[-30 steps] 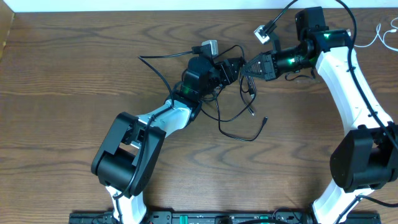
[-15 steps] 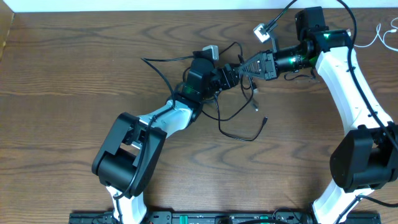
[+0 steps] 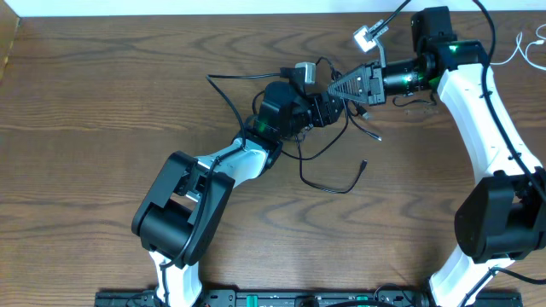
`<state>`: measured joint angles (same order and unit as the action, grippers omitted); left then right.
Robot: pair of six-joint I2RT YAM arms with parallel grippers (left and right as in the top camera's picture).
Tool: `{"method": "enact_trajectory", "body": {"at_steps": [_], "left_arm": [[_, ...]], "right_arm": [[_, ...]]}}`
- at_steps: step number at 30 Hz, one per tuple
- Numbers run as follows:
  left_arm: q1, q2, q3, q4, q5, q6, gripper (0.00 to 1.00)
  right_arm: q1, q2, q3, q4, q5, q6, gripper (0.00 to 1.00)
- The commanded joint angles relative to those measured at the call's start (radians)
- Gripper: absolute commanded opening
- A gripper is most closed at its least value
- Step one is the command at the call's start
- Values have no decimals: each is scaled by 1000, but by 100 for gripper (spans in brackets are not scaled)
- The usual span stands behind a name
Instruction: Untangle cables
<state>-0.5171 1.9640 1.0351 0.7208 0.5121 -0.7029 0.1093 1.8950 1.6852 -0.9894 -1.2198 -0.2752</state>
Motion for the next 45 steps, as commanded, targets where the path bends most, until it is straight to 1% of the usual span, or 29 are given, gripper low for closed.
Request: {"method": "enact_trajectory", "body": {"at_steps": [1,4,7,10,15,17,18,21,26,31,34,38,39,41,43,45], "left_arm": [[6,5,16,7,90,21,66],[6,5,16,23,109,21,66],[6,5,16,26,92,21,66],[6,5,16,16,-10,12,66],[6,5,16,16,-185,-49,66],[6,5,16,14,-229,-67,67],[6,5,16,14,-250,-67,70],[6,5,16,13,-302,-69,74],[8,5,16,-12,-393,-81,75],[23,5,16,-94,-398,-84,75],[37,5,16,-191,-398,-84,74],[51,5,16,-280,-398,-83,73],[57,5,16,-323,-398,-76,71],[61,5,16,-356,-397,-62,70],[63,5,16,-388,-398,-35,68],[64,5,16,-409,-398,0,64]], "right_arm": [[-6,-24,0,3,-27,-18,1],[-6,-24,0,2,-21,-18,1],[-2,-24,0,-3,-34,-17,1],[17,-24,0,-6,-76,-17,1],[74,-24,0,-5,-74,-17,1],[85,-24,0,-1,-74,-13,1],[89,-24,0,9,-74,10,1],[89,-24,0,34,-74,63,1],[87,-24,0,73,-74,164,1],[73,-24,0,132,-75,257,1],[57,-25,0,218,-124,334,1],[25,-25,0,365,-211,462,1],[7,-26,0,447,-238,545,1],[-10,-26,0,517,-261,615,1],[-28,-26,0,570,-261,669,1],[-45,-26,0,597,-259,682,1]]}}
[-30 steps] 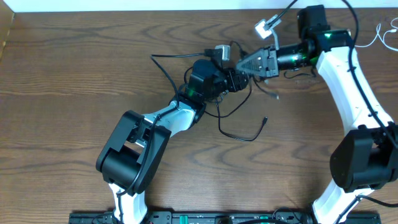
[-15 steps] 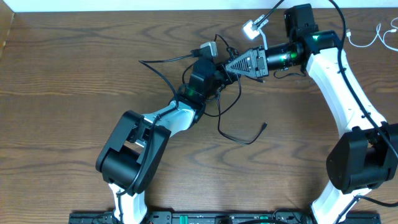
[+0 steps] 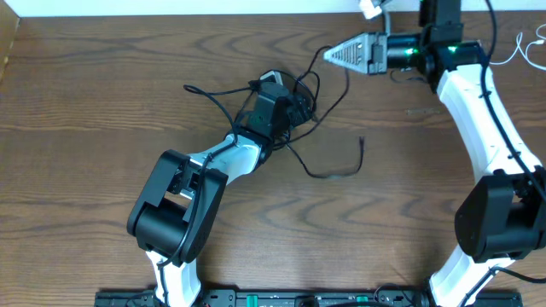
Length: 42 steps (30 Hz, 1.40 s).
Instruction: Untangle cables
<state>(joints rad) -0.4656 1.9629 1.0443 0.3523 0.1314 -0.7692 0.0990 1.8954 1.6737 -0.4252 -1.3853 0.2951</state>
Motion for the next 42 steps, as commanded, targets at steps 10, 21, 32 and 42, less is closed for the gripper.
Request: {"method": "enact_trajectory", "body": {"at_steps": [10,21,32,42], "left_arm": [[19,-61,7,-61,135,271,14],[16,-236,7,-145,182,361,11],[15,-236,7,-176,198,361,11],[14,-236,7,-188,198,361,11]], "right_arm": [[-113,-26,11,-255,645,3,1],[-111,-26,11,-388,945,-76,1],[-111,-25,-4,-587,1361,-76,62],[-101,-19,-16,-462,1059,-215,54]]}}
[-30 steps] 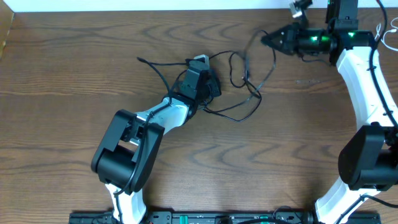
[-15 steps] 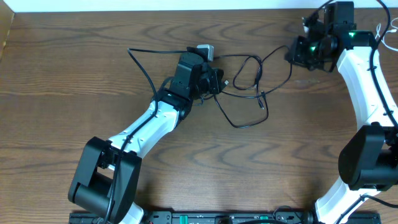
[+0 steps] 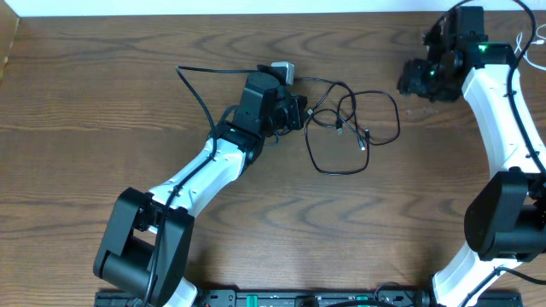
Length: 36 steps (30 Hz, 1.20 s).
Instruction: Untangle cables
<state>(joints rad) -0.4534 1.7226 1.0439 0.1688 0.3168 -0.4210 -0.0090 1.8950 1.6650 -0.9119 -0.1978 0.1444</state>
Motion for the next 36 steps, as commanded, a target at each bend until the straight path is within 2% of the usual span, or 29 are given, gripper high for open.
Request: {"method": "enact_trajectory", "body": {"at_steps": [1,8,18,27,36], "left_arm": [[1,5,7,-8,13,13,11],[-31,5,8,-8,11,13,11],[-38,5,7,-8,4,13,11],[-38,5,7,-8,5,13,11],[-38,5,7,-8,5,13,11]], "right_arm": [[15,-12,-8,42,-131,-64,54],[68,98,-8,56,-182,-64,48],[138,251,-8,67,-217,-29,27],[186,333,-8,135,-202,71,24],[187,348,-9,127,-64,132,23]]}}
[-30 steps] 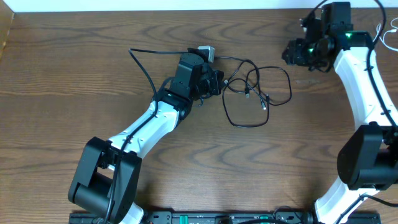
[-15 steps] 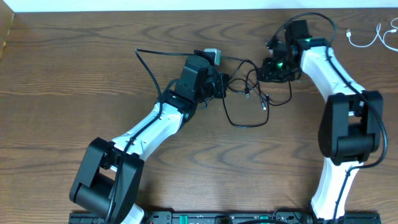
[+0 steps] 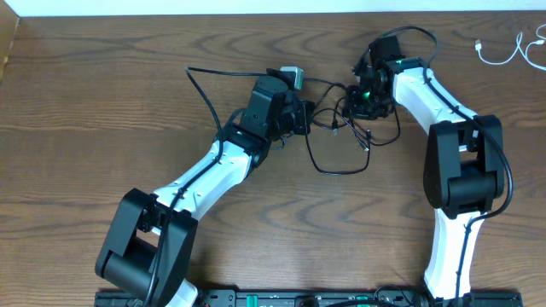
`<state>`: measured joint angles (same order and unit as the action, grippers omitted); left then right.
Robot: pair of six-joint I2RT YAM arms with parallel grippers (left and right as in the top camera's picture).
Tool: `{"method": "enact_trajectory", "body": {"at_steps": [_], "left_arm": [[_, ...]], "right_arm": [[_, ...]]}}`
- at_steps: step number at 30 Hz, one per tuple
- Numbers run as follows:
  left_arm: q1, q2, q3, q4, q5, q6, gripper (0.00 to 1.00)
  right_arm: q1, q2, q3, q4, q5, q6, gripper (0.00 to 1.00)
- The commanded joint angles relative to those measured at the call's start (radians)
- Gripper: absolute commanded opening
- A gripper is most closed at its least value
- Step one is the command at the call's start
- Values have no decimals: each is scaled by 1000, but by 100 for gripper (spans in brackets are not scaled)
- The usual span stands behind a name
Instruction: Untangle cables
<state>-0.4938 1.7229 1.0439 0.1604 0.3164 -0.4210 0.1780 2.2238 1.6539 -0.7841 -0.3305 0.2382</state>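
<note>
Black cables (image 3: 339,171) lie in loose loops at the middle of the table in the overhead view. One strand (image 3: 203,89) trails out to the far left. My left gripper (image 3: 305,118) sits at the left side of the loops, shut on a black strand. At the upper right of the loops, my right gripper (image 3: 360,104) points down into them. Its fingers are hidden under the wrist, so their state is unclear.
A white cable (image 3: 503,58) lies at the far right corner, apart from the black ones. The table's back edge (image 3: 256,14) runs close behind both grippers.
My right gripper has moved from the far right, clear of the cables, to directly over the upper right of the loops. The left gripper has shifted slightly right, and the loops have drawn in a little.
Both grippers first met at a tight black tangle in the middle. Then the right gripper was up at the back edge with a strand stretched to it. Later the cables lay spread in open loops with the right gripper away. Now it is back on them.
</note>
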Motion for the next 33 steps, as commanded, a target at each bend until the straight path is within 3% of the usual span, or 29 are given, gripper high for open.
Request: {"method": "enact_trajectory", "body": {"at_steps": [1,10,13,16,19,28,33], "left_arm": [[2,5,7,0,5,13,11],[2,5,7,0,5,13,11],[2,5,7,0,5,13,11],[2,5,7,0,5,13,11],[2,5,7,0,6,13,11],[21,-3,8,1,17,13,11],[74,-50,8,1,108,13,11]], "right_arm": [[0,19,2,2,71,39,23],[0,20,-9,-11,141,39,24],[6,20,-33,27,137,39,18],[14,20,-39,42,136,23,1],[19,3,-36,67,80,-11,1],[-1,-252,-23,87,-123,-230,1],[-1,-412,-23,61,-174,-280,1]]}}
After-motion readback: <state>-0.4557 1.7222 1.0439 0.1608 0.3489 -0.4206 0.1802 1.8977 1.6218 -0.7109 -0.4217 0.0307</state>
